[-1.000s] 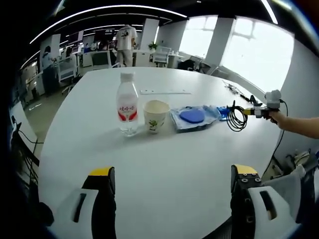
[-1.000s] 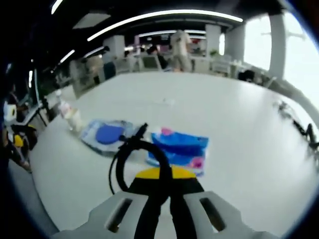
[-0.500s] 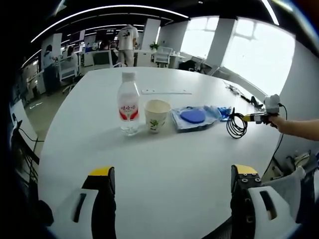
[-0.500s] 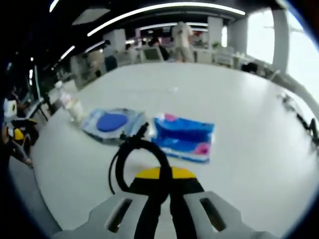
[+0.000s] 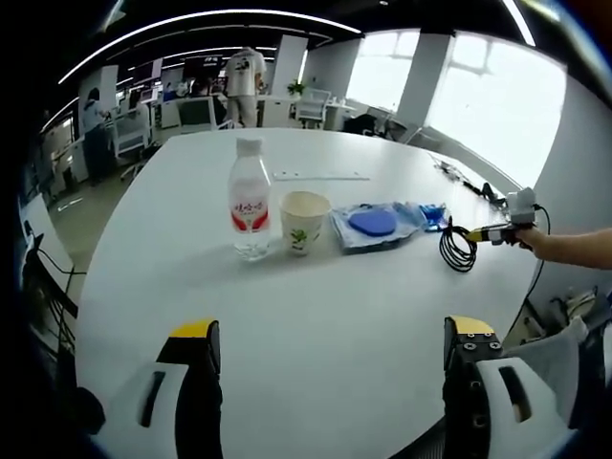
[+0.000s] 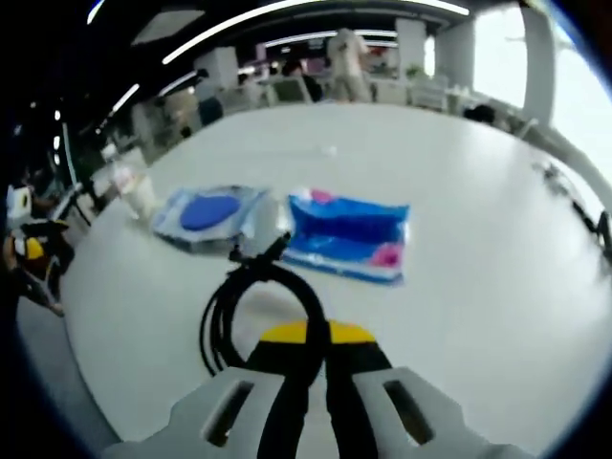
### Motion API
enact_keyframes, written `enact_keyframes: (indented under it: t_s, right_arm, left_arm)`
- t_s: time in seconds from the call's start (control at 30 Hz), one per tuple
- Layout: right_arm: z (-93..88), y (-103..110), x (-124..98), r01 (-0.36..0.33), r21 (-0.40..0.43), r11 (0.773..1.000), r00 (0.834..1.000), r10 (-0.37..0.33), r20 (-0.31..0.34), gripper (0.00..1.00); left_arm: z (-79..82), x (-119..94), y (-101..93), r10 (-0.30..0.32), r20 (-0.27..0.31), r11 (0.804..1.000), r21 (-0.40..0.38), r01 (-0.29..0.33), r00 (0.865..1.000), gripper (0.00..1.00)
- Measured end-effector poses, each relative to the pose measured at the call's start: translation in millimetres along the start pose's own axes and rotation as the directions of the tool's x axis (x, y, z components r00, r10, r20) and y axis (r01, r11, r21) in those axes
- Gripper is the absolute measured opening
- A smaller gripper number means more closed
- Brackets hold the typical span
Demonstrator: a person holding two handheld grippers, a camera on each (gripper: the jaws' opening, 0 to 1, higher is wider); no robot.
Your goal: Arrange the tabletop items into an orderly group along one side of the table until the central work area is clear of visible clutter.
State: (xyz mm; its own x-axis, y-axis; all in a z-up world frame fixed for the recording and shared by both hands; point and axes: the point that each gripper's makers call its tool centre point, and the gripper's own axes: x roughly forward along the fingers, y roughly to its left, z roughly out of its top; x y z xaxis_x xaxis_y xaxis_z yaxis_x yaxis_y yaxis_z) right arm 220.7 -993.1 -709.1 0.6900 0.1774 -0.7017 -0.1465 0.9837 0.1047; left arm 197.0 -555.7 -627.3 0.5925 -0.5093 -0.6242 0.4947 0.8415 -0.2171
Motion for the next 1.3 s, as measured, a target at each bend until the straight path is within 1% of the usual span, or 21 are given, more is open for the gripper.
enact_keyframes:
  t_s: [0.13, 0.27, 0.4, 0.7, 0.87, 1.0, 1.13, 1.3]
  right_arm:
    - [-2.4, 0, 1, 0.001, 0.011, 1.000, 1.000, -0.001, -0.003, 0.00]
    - [-7.1, 1, 4, 0.001, -0.001, 1.000, 1.000, -0.001, -0.017, 0.01]
    - [-9.6, 1, 5, -0.001, -0.003, 1.000, 1.000, 0.001, -0.023, 0.01]
    - [-20.6, 1, 8, 0.001, -0.011, 1.000, 0.999, -0.001, -0.043, 0.01]
    - [-23.2, 1, 10, 0.002, -0.020, 1.000, 0.999, -0.003, -0.047, 0.02]
    - [-23.4, 2, 11, -0.004, -0.039, 0.999, 0.999, 0.002, -0.048, 0.02]
    - [-24.0, 3, 12, -0.005, -0.051, 0.999, 0.999, 0.003, -0.049, 0.02]
    - [-24.8, 3, 13, -0.001, -0.055, 0.998, 0.999, -0.002, -0.049, 0.02]
  left_arm:
    - [-2.7, 0, 1.1, 0.001, -0.007, 1.000, 0.000, -0.001, 1.000, 0.97]
    - [-4.0, -1, 2.2, 0.004, -0.011, 1.000, 0.003, -0.003, 1.000, 0.97]
    - [-4.5, -3, 7.2, 0.014, -0.012, 1.000, 0.000, -0.014, 1.000, 0.98]
    - [-1.7, -8, 14.5, 0.030, 0.002, 1.000, 0.002, -0.030, 1.000, 0.99]
    - [-4.0, -9, 16.8, 0.036, -0.002, 0.999, 0.003, -0.036, 0.999, 1.00]
    - [-3.9, -15, 19.7, 0.041, 0.010, 0.999, 0.000, -0.041, 0.999, 1.00]
    - [-1.1, -26, 22.1, 0.052, 0.038, 0.999, 0.000, -0.052, 0.998, 1.00]
    - [1.6, -35, 20.2, 0.044, 0.060, 0.999, 0.012, -0.045, 0.997, 1.00]
